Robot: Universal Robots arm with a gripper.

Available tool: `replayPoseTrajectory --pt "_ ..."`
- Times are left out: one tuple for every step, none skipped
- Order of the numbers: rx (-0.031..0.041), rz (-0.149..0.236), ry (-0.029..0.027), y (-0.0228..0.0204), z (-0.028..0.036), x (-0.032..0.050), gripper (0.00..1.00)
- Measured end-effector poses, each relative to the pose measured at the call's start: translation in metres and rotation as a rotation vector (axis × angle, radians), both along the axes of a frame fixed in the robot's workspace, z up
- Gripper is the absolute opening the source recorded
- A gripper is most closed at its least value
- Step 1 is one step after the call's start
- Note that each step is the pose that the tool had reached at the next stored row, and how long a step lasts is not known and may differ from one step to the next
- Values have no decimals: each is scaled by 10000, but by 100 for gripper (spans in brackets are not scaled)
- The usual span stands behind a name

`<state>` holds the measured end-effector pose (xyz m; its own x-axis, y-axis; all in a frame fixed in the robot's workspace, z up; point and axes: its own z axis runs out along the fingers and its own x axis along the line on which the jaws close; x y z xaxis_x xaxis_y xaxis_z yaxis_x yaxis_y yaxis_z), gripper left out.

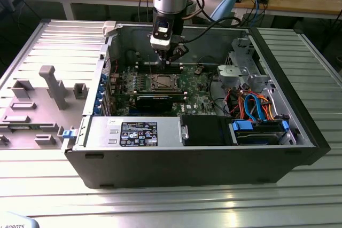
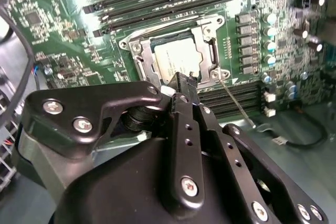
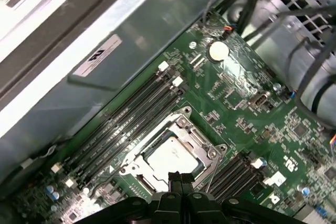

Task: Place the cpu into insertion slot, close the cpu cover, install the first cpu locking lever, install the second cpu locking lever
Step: 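Install the first cpu locking lever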

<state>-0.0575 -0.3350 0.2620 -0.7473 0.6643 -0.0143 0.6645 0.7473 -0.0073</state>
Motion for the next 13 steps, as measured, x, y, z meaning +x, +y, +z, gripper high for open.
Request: replayPoseTrajectory --pt "-5 182 1 0 0 0 11" --pt "-13 470 1 0 0 0 11" --pt "-20 661 1 0 0 0 11" --pt "-27 820 1 0 0 0 11" --pt "-34 978 1 0 0 0 11" --pt "-43 1139 1 0 0 0 11" --pt "-51 1314 1 0 0 0 11" --pt "-58 1514 1 0 0 0 11" --pt "-67 1797 1 0 0 0 11" --pt "-80 2156 1 0 0 0 11" --pt "-85 2326 2 0 0 0 11" --pt "-90 2529 1 0 0 0 11" --pt "-94 2785 1 0 0 0 11"
